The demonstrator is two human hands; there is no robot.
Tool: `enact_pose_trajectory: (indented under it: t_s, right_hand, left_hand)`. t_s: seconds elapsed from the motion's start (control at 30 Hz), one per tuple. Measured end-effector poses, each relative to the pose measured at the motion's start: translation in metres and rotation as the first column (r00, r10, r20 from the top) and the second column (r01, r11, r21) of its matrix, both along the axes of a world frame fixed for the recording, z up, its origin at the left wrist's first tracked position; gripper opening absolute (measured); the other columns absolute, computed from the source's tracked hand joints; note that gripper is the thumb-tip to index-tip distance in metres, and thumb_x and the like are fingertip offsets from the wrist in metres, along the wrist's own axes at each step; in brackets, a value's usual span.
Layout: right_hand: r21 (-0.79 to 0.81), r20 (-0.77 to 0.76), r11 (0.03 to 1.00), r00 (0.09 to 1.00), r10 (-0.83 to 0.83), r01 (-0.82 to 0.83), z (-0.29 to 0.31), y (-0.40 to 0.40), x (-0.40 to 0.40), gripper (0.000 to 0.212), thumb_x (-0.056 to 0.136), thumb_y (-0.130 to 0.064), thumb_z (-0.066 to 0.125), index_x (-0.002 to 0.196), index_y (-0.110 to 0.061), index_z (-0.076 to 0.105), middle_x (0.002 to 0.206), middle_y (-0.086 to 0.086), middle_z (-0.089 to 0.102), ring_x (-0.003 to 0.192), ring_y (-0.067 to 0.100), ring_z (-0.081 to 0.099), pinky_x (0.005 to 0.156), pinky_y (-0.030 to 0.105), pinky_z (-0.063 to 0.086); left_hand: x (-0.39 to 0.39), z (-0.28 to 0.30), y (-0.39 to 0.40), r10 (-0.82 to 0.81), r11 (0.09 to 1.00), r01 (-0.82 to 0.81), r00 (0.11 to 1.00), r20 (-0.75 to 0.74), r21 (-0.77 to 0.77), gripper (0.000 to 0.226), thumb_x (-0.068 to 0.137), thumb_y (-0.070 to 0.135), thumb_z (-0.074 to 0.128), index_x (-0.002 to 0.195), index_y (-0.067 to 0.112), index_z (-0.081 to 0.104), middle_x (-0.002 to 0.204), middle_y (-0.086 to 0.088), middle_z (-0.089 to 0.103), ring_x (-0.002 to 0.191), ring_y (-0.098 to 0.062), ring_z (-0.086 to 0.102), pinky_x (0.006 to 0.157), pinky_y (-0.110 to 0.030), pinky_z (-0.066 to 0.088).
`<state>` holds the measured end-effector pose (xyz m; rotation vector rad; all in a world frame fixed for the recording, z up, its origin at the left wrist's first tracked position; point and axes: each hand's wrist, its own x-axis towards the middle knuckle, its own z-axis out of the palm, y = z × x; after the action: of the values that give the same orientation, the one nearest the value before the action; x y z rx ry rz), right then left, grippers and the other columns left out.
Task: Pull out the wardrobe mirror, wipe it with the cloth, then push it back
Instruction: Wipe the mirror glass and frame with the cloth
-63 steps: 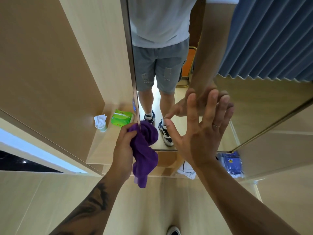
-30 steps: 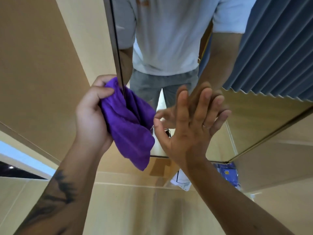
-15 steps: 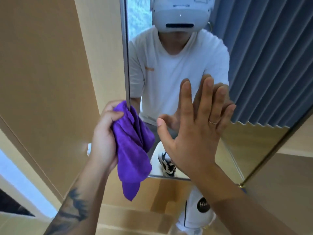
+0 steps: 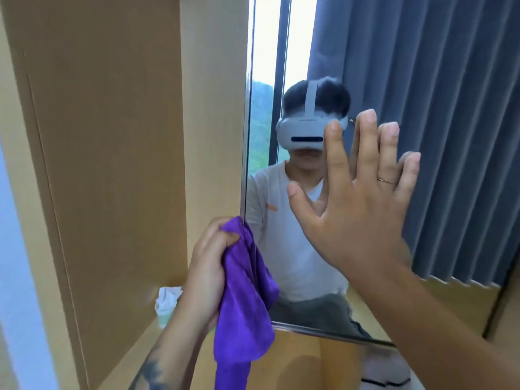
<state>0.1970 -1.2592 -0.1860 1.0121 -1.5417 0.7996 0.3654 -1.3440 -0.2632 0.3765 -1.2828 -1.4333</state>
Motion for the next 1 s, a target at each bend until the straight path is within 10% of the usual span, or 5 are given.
enact_pose_trajectory:
  t_s: [0.27, 0.47, 0.67, 1.0]
  right_hand:
    - [0.028, -0.042, 1.0, 0.999, 0.004, -0.003, -0.003, 0.009, -0.002, 0.084, 0.098, -0.069, 0.044, 0.167, -0.026, 0.023, 0.175, 0.013, 0.012, 0.161, 0.036, 0.009, 0.127, 0.057, 0.002]
    - [0.105, -0.047, 0.994, 0.999, -0.008, 0.013, 0.0, 0.02, -0.004, 0.084, 0.097, -0.068, 0.048, 0.166, -0.027, 0.023, 0.175, 0.011, 0.008, 0.162, 0.033, 0.006, 0.127, 0.056, 0.002]
    - [0.136, -0.046, 0.99, 0.999, -0.024, 0.03, 0.0, 0.023, -0.001, 0.083, 0.097, -0.066, 0.05, 0.166, -0.027, 0.025, 0.175, 0.012, 0.008, 0.162, 0.033, 0.005, 0.128, 0.059, 0.007]
    - [0.082, -0.062, 0.996, 0.998, -0.027, 0.032, -0.006, 0.019, -0.001, 0.077, 0.098, -0.063, 0.047, 0.164, -0.025, 0.032, 0.174, 0.014, 0.016, 0.161, 0.035, 0.012, 0.128, 0.061, 0.012]
  left_hand:
    - [0.002, -0.049, 0.003, 0.012, 0.999, -0.013, 1.0, 0.013, 0.051, 0.03, 0.079, 0.026, 0.056, 0.099, 0.009, 0.07, 0.098, -0.025, 0.066, 0.086, -0.029, 0.063, 0.078, -0.039, 0.053]
    - [-0.009, 0.042, -0.003, 0.114, 0.98, -0.133, 0.985, -0.131, -0.147, 0.016, 0.079, 0.027, 0.06, 0.086, 0.021, 0.073, 0.083, 0.003, 0.07, 0.078, -0.008, 0.064, 0.072, -0.019, 0.052]
    - [-0.011, 0.115, -0.015, 0.035, 0.991, -0.055, 0.987, -0.159, -0.124, 0.014, 0.078, 0.033, 0.062, 0.08, 0.019, 0.064, 0.091, -0.013, 0.055, 0.083, -0.028, 0.053, 0.077, -0.047, 0.05]
    - [-0.007, -0.002, -0.018, -0.064, 0.996, 0.055, 0.99, -0.123, -0.077, 0.029, 0.07, 0.04, 0.065, 0.09, 0.02, 0.074, 0.089, -0.013, 0.064, 0.088, -0.03, 0.058, 0.091, -0.056, 0.046]
